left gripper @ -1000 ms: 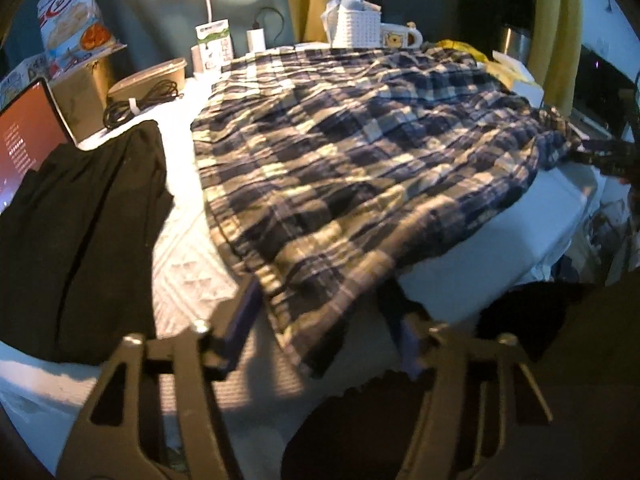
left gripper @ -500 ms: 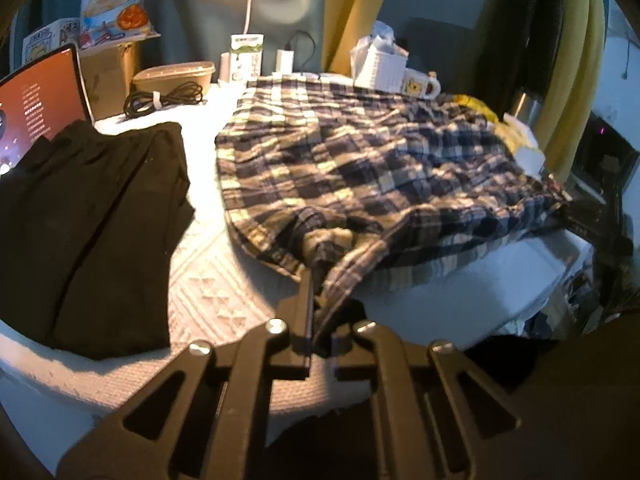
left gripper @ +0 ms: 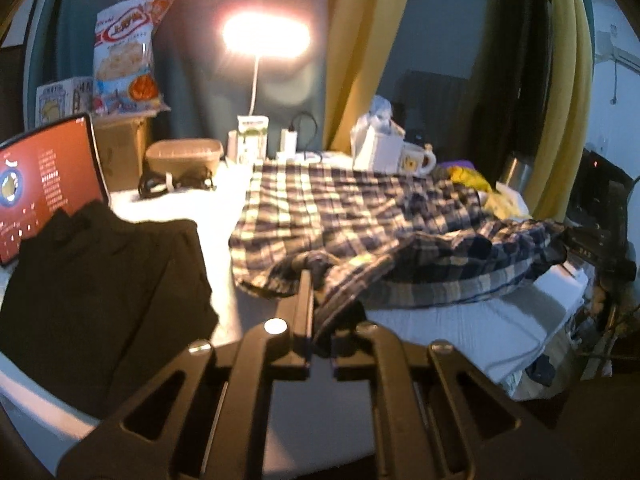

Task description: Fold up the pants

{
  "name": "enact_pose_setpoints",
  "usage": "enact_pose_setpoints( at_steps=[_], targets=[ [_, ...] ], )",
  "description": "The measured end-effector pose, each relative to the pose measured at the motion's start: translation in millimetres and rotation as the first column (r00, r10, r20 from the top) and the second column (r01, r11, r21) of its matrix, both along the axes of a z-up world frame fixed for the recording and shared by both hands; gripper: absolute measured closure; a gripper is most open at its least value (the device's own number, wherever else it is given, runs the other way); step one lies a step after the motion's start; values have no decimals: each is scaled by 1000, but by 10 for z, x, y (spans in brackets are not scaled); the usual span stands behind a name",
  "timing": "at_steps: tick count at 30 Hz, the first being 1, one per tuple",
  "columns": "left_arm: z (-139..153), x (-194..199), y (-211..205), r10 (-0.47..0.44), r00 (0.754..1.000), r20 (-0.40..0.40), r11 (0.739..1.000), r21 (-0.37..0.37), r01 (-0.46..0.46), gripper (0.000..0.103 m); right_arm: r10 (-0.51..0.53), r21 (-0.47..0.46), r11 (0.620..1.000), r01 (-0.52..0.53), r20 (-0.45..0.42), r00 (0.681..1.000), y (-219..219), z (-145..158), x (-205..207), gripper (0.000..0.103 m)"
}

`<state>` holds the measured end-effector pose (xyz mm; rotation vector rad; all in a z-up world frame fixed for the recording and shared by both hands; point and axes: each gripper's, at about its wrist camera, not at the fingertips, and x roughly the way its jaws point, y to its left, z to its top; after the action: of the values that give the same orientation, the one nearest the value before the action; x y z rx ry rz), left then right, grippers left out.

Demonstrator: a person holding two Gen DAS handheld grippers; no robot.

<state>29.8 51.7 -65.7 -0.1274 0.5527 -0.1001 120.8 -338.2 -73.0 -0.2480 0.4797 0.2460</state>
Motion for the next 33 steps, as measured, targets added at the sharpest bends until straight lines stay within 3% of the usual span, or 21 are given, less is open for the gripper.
enact_pose_setpoints(
  at_steps=[17, 24, 33],
  targets=[
    [621, 834, 80, -1, 992, 128, 998, 69, -8, 98, -10, 163, 987, -5, 90, 996, -43, 578, 657, 97],
    [644, 1520, 119, -25, 997, 68, 998, 66, 20, 98, -5, 210, 978, -8, 59, 998, -75, 632, 1242, 97],
    [383, 2479, 118, -55, 998, -26, 995, 85, 57, 98, -9, 237, 971, 10, -4, 1000, -114, 562, 2110, 97]
  ],
)
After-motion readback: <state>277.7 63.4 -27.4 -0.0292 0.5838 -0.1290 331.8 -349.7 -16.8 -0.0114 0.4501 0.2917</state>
